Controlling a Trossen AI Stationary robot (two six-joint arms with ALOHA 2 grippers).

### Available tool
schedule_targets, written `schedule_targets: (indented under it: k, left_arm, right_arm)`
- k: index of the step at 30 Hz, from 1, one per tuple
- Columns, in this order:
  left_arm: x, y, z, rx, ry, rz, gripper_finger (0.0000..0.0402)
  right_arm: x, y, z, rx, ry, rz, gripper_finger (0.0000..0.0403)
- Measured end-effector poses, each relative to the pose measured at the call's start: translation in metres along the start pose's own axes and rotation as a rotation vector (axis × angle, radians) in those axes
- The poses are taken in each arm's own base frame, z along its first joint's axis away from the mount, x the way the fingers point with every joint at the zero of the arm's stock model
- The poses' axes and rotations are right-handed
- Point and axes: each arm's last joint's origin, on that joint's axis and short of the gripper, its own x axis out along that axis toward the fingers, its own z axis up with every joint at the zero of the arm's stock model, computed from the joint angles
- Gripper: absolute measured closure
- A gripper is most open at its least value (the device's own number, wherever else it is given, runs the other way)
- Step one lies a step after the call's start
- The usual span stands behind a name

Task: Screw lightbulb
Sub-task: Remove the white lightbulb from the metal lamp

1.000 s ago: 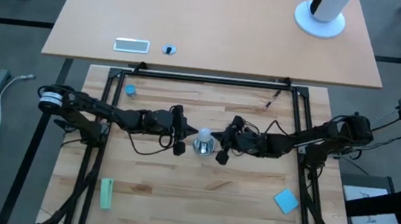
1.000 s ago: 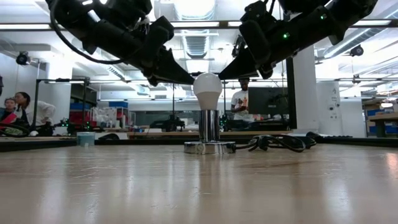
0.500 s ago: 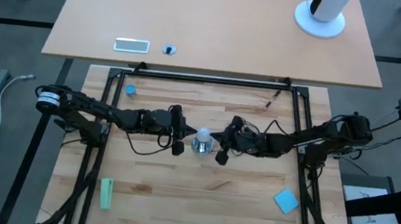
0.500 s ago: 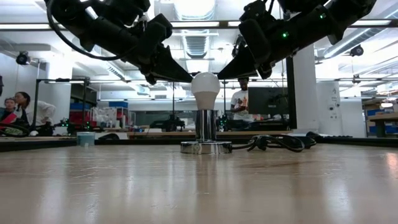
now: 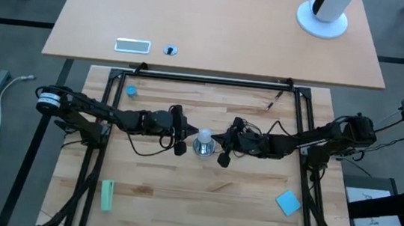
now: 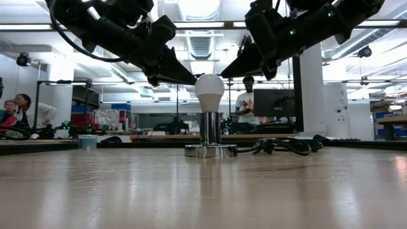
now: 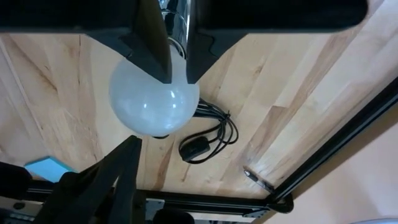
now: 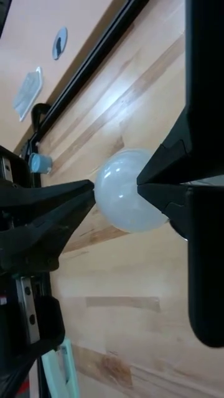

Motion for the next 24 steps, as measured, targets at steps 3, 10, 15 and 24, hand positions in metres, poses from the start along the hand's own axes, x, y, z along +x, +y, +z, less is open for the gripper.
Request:
schedule_targets:
  k: [3, 10, 15, 24]
  left_arm:
    - [0.0, 0.0, 0.0, 0.0, 0.0, 0.0, 0.0347]
    - [0.0, 0.0, 0.0, 0.009, 0.0, -0.001, 0.0305]
    - [0.0, 0.0, 0.001, 0.017, -0.007, -0.007, 0.0289]
    - [0.0, 0.0, 0.008, 0.034, -0.079, -0.004, 0.0313]
  right_arm:
    - [-0.001, 0.0, 0.001, 0.014, -0.004, 0.001, 0.0403]
    - [-0.007, 0.0, 0.008, 0.023, -0.023, 0.076, 0.0403]
    - [-0.005, 0.003, 0.007, 0.025, -0.012, 0.138, 0.0403]
    - [0.004, 0.005, -0.004, 0.03, 0.03, 0.119, 0.0403]
